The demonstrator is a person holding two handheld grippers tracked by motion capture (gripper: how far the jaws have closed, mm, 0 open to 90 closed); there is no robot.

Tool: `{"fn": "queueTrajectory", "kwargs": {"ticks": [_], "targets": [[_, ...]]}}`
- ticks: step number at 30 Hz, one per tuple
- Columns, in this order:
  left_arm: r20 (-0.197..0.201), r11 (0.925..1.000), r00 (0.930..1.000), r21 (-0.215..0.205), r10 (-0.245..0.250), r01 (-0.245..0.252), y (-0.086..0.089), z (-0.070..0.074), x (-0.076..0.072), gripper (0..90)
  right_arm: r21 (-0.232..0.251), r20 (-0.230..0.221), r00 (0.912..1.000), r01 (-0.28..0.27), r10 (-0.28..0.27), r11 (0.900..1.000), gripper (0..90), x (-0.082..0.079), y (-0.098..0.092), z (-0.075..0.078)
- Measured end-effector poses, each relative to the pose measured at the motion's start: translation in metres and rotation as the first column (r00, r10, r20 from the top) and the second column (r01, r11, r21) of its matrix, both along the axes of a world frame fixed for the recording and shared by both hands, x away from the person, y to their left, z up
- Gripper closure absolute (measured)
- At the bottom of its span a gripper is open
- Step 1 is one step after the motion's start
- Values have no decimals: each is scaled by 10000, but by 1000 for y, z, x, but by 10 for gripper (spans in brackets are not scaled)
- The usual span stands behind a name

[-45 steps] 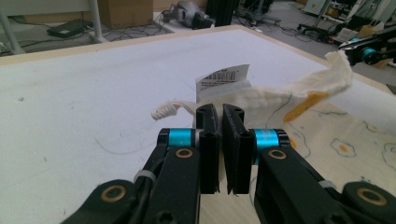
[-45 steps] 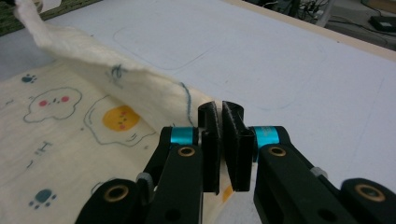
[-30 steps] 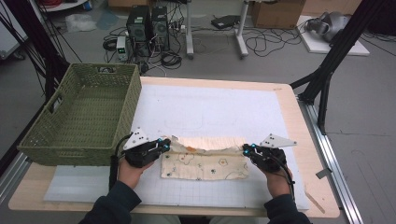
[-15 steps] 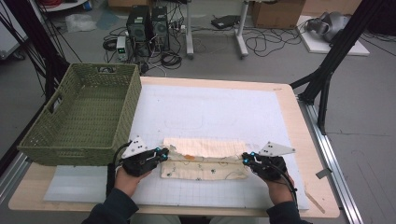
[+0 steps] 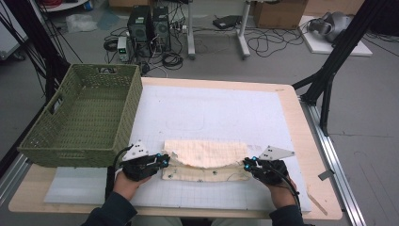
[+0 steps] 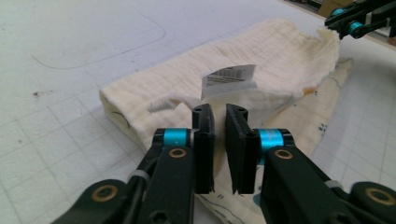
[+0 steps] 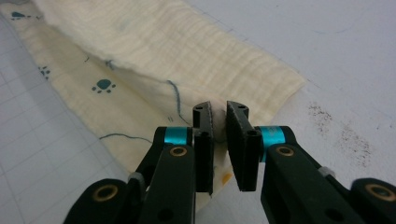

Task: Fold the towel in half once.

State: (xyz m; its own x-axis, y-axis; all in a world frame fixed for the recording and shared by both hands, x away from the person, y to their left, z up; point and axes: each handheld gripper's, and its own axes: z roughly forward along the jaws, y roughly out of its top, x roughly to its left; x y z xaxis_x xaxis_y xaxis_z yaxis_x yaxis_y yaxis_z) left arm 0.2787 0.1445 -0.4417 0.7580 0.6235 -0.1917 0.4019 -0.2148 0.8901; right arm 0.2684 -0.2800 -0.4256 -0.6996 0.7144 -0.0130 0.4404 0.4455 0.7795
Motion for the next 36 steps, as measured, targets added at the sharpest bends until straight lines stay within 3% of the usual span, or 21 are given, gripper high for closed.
{"fn": "queueTrajectory", "kwargs": {"ticks": [5,8,13,19,23,26,31,36], "targets": [[134,9970,9988,-626,466,-457,9,6,2,592,132,173,9994,303,-305,9995,754,0,-6,4],[189,9937,9962,-749,845,-828,15,6,4,586,233,364,9969,685,-693,9974,726,-1,-14,8],[146,9887,9909,-700,1337,-1324,20,6,8,576,571,485,9916,1175,-1203,9914,668,-2,-24,11],[-99,9844,9856,-480,1687,-1690,14,9,23,505,583,486,9870,1503,-1532,9869,513,7,-15,7],[-171,9829,9832,-285,1817,-1821,9,10,37,469,466,535,9831,1725,-1749,9839,420,20,-7,7],[-425,9785,9777,-86,2056,-2061,6,10,49,458,364,523,9776,2019,-2036,9787,354,37,-1,6],[-548,9724,9712,-144,2318,-2329,1,10,66,459,29,185,9735,2279,-2279,9737,372,68,11,-3],[-697,9716,9702,646,2320,-2277,-9,3,82,463,-311,-192,9804,1954,-1960,9802,468,82,18,-13]]}}
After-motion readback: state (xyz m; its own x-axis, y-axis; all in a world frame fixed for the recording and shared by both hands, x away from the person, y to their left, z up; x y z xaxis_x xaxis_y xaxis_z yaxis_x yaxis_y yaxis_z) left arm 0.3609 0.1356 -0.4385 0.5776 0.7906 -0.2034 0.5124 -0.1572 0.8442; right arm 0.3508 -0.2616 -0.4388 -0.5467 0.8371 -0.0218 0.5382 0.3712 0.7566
